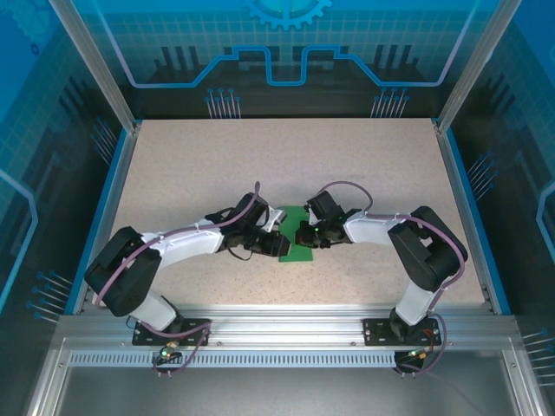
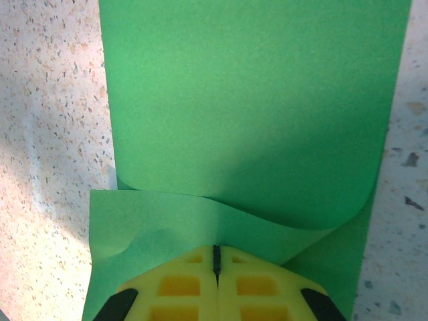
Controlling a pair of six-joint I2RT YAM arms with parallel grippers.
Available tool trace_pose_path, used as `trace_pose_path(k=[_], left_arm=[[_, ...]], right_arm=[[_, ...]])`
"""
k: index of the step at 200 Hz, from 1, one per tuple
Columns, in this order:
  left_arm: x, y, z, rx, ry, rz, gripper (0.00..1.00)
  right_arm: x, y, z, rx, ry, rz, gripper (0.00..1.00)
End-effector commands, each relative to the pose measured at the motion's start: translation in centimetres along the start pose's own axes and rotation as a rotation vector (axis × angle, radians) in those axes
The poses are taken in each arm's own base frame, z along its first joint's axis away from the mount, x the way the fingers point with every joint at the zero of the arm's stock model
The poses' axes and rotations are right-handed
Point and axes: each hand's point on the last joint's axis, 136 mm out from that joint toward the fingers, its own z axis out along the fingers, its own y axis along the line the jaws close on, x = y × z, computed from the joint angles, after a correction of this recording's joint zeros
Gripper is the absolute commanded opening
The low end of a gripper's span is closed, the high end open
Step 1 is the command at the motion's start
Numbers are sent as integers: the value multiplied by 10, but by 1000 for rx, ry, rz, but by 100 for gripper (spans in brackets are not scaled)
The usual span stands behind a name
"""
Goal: Fold a paper plane with a square sheet of paper (fold left side to right side)
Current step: Fold the triangle a second time at the center of the table.
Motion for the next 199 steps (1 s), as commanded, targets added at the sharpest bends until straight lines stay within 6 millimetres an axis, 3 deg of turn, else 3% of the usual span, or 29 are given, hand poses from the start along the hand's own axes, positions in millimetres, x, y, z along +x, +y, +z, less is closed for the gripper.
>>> trace_pose_path(k=[1,34,96,199], left_arm=[[1,-8,8,74,29,-28,26],[2,-4,19,86,56,-38,26],[9,25,31,-20,72,-74,24],[19,42,33,-84,91,-118,23]], right_arm=[[20,-22,6,91,67,12,2],[20,-22,6,96,71,10,2],[22,-23,6,105,77,3,2],[21,-24,5,113,80,-2,2]])
